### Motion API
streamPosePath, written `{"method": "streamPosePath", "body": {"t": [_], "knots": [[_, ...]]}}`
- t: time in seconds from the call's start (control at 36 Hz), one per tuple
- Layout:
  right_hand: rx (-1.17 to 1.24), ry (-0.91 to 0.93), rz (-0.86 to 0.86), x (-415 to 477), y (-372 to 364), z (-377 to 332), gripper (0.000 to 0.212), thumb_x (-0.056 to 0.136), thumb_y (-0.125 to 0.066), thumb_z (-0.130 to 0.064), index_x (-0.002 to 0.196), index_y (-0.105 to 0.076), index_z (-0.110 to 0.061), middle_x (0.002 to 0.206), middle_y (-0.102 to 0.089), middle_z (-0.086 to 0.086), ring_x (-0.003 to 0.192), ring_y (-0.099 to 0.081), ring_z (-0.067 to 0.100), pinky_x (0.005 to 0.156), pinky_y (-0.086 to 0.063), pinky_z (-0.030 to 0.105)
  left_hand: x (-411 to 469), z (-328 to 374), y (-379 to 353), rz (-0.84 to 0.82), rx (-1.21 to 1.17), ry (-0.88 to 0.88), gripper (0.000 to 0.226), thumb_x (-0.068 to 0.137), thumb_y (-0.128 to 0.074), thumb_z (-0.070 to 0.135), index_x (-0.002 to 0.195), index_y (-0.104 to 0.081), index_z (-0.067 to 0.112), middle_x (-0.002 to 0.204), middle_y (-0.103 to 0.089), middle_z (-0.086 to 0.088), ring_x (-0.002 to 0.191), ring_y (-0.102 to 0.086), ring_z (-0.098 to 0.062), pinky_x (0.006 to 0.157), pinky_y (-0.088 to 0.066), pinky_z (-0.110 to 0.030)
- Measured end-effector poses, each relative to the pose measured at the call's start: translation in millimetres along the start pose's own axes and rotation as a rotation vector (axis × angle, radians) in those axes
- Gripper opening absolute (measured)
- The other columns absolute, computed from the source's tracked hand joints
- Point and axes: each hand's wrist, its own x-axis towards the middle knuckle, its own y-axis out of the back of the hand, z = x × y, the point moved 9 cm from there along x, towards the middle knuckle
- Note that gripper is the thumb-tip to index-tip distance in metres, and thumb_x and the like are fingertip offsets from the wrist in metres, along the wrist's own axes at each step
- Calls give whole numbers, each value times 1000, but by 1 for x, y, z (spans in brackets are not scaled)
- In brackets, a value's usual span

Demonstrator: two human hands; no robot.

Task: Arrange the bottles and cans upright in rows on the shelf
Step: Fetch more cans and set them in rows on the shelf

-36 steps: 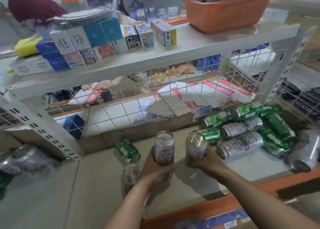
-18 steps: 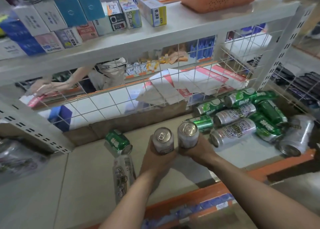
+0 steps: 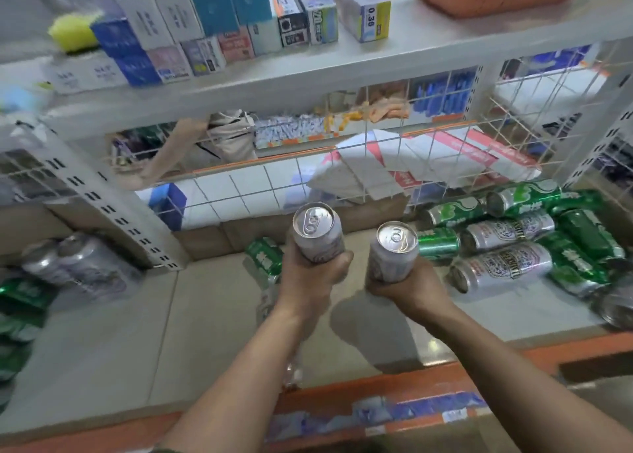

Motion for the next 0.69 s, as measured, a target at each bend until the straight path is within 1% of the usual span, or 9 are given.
{"method": "streamPosePath", "body": {"t": [0.11,0.19,0.25,0.31,0.36,0.5,0.58,0.64,0.69], "knots": [[58,65,-60,-12,-35,-52,35,64,-94,-8,92,-74,-12,89,-78,2,81,-71,14,70,-59,39,-13,41,48,37,-1,-42,35,72,-76,-6,95,-51,1,73,-51,-14,65,-44,-19,56,-40,-33],[83,120,-145,-28,-74,-89,30,67,-91,0,88,-71,-5,82,-74,8,66,-62,6,61,-56,29,-35,55,99,106,25,-59,37,73,-79,-3,96,-53,-12,74,-59,-14,67,-53,-19,59,-48,-37],[92,143,-209,-41,-106,-105,31,67,-90,0,90,-71,-4,82,-74,14,68,-63,9,65,-60,39,-54,66,140,182,34,-72,38,71,-83,2,98,-58,-9,75,-65,-9,68,-58,-18,62,-52,-38],[100,153,-264,-57,-143,-119,35,64,-91,-5,92,-70,-7,86,-74,14,72,-64,13,70,-60,50,-75,72,179,247,23,-52,27,74,-80,-7,91,-59,-7,69,-61,-8,62,-53,-16,55,-46,-33],[113,162,-311,-74,-182,-131,35,62,-89,-7,89,-67,-5,75,-72,8,67,-60,12,64,-58,46,-98,77,220,313,-4,-25,25,74,-78,-13,89,-58,-12,66,-58,-12,60,-50,-18,52,-42,-33],[141,199,-408,-130,-276,-162,29,66,-90,-1,86,-69,-5,71,-71,1,61,-60,11,58,-53,33,-158,75,337,469,49,19,45,62,-87,6,89,-57,-14,66,-60,-16,60,-55,-22,47,-42,-32],[152,182,-441,-166,-326,-169,26,66,-87,-3,85,-70,-5,76,-74,13,61,-64,16,51,-52,29,-191,78,405,582,116,-3,35,70,-85,-6,95,-63,4,62,-68,8,52,-62,-7,47,-48,-15],[163,170,-431,-187,-355,-171,31,59,-90,-5,84,-71,-5,73,-74,9,59,-64,13,52,-52,30,-208,71,436,559,141,37,28,73,-82,-6,91,-62,0,55,-68,5,45,-60,-9,45,-53,-24],[170,143,-416,-204,-380,-168,36,54,-92,-6,84,-72,-5,71,-73,6,59,-65,12,53,-54,30,-221,59,461,555,121,109,36,72,-82,-4,99,-60,-13,61,-68,-16,45,-60,-23,46,-52,-38]]}}
